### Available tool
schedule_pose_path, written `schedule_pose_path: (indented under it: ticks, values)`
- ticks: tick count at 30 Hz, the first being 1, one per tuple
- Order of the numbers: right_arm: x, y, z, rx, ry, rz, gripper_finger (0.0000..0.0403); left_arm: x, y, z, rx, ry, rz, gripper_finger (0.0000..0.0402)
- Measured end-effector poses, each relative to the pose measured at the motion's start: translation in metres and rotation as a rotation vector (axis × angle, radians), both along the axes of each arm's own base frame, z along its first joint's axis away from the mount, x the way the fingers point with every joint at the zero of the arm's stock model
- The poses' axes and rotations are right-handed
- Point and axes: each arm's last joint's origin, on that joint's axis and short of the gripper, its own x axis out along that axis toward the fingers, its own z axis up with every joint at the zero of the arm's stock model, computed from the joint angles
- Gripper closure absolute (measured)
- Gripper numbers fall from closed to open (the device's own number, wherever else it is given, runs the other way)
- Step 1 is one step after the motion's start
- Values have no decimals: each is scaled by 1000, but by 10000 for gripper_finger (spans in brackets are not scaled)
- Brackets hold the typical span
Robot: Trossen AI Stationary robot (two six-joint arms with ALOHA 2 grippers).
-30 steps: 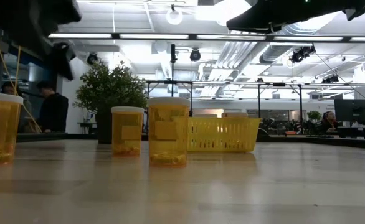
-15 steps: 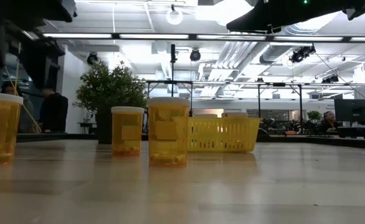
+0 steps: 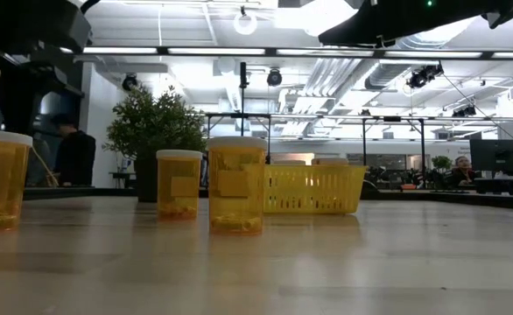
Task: Pick and place pill bottles into a basket
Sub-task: Put the orange pill bottle into the bottom left corner of the yellow basket
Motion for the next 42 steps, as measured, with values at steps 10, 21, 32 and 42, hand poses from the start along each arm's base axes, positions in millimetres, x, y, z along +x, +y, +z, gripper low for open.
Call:
schedule_pose_path:
  ticks: [10, 21, 32, 42]
  values:
    - [0, 0, -2, -6, 18, 1, 197, 2, -1, -8, 4, 17, 27, 5]
    - [0, 0, -1, -27, 26, 3, 197, 10, -5, -25, 46, 96, 28, 5]
    - [0, 0, -1, -30, 25, 3, 198, 14, -7, -36, 93, 147, 6, 5]
    - [0, 0, -1, -29, 25, 3, 198, 15, -7, -36, 109, 136, -29, 72]
